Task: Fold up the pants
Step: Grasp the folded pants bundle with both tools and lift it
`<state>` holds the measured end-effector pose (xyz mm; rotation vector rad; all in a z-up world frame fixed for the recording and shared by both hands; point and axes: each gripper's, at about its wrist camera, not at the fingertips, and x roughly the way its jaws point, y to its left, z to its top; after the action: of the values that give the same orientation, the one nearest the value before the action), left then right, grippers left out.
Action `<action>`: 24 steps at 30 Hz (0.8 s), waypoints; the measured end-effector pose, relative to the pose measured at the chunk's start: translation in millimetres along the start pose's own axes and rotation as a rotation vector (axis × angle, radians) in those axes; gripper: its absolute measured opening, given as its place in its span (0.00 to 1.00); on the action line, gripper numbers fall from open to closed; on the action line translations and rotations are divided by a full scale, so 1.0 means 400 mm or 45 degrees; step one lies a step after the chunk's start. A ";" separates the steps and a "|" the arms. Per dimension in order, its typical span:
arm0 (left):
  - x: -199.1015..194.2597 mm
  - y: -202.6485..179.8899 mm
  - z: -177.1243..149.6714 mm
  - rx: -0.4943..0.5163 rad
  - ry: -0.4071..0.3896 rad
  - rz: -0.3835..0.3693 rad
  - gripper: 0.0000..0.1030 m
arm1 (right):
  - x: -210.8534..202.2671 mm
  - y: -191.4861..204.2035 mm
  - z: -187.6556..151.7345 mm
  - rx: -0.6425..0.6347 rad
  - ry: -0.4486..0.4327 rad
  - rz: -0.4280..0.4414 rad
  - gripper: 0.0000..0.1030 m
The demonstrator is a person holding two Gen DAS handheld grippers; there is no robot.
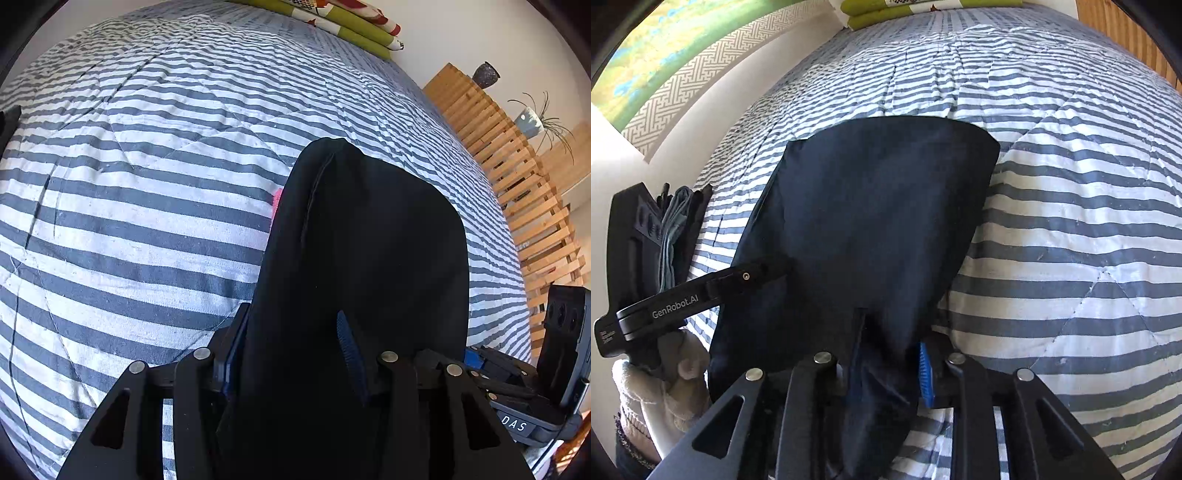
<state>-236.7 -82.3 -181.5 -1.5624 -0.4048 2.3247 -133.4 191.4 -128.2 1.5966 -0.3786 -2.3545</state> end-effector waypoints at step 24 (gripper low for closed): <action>-0.456 -0.083 -0.358 0.056 -0.204 -0.135 0.10 | -0.330 0.194 -0.270 -0.240 -0.252 0.034 0.09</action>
<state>-35.4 -117.3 -67.1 -1.3063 -0.4596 2.3675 19.8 160.5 -25.1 1.2732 -0.2077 -2.4535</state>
